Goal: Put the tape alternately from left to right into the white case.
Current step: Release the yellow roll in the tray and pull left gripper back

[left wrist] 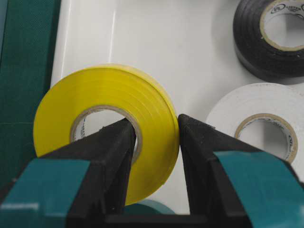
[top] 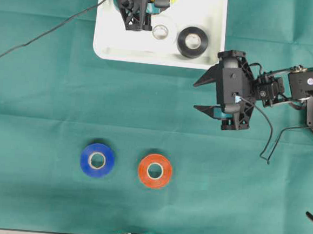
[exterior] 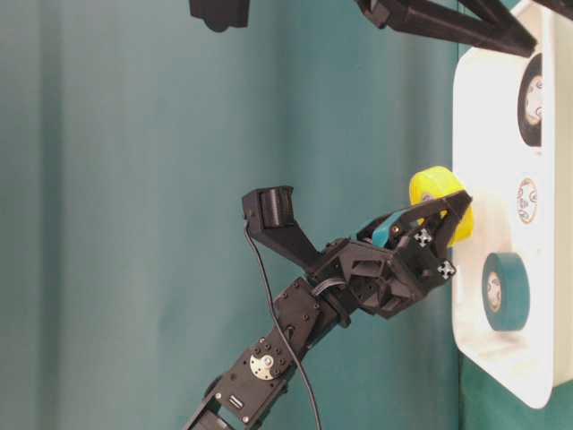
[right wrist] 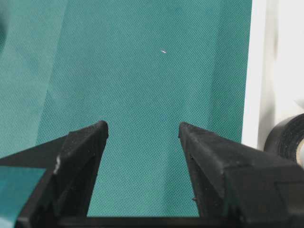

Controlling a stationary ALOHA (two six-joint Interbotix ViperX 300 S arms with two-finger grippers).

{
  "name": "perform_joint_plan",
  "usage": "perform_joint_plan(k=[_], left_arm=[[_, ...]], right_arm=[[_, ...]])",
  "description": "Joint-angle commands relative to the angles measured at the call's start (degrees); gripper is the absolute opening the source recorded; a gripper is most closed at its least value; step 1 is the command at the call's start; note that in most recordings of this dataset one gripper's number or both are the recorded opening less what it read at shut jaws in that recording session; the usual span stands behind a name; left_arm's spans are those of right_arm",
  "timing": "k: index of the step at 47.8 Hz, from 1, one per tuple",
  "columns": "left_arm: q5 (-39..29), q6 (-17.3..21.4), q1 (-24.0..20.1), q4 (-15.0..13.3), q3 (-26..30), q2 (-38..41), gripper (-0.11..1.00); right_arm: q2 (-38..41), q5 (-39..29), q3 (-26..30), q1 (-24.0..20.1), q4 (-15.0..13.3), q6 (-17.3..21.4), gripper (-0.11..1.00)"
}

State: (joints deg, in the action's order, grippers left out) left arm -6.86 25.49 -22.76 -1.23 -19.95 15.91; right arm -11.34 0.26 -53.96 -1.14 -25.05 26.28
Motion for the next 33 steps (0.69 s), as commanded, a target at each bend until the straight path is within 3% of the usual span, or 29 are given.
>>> perform_joint_plan(k=[1,4,8,21,33], left_arm=[[0.44,-0.18,-0.09,0.00,0.97,-1.41,-0.02],[0.35,-0.18,0.00,0.00,0.88,-1.41,0.01],[0.35,-0.18,0.18,-0.09,0.62,-1.49,0.14],[0.26,-0.35,0.35,-0.09,0.09,-1.93,0.87],[0.35,-0.35,0.35,-0.09,-0.62,-2.02,0.86]], right_arm=[[-0.44,0.44,0.35,-0.09,0.09,0.09,0.68],[-0.44,0.44,0.35,-0.18,0.09,0.00,0.68],[-0.44,0.44,0.35,-0.18,0.09,0.09,0.68],[-0.44,0.44,0.35,-0.09,0.09,0.00,0.68],[-0.53,0.44,0.18,-0.09,0.09,0.09,0.68]])
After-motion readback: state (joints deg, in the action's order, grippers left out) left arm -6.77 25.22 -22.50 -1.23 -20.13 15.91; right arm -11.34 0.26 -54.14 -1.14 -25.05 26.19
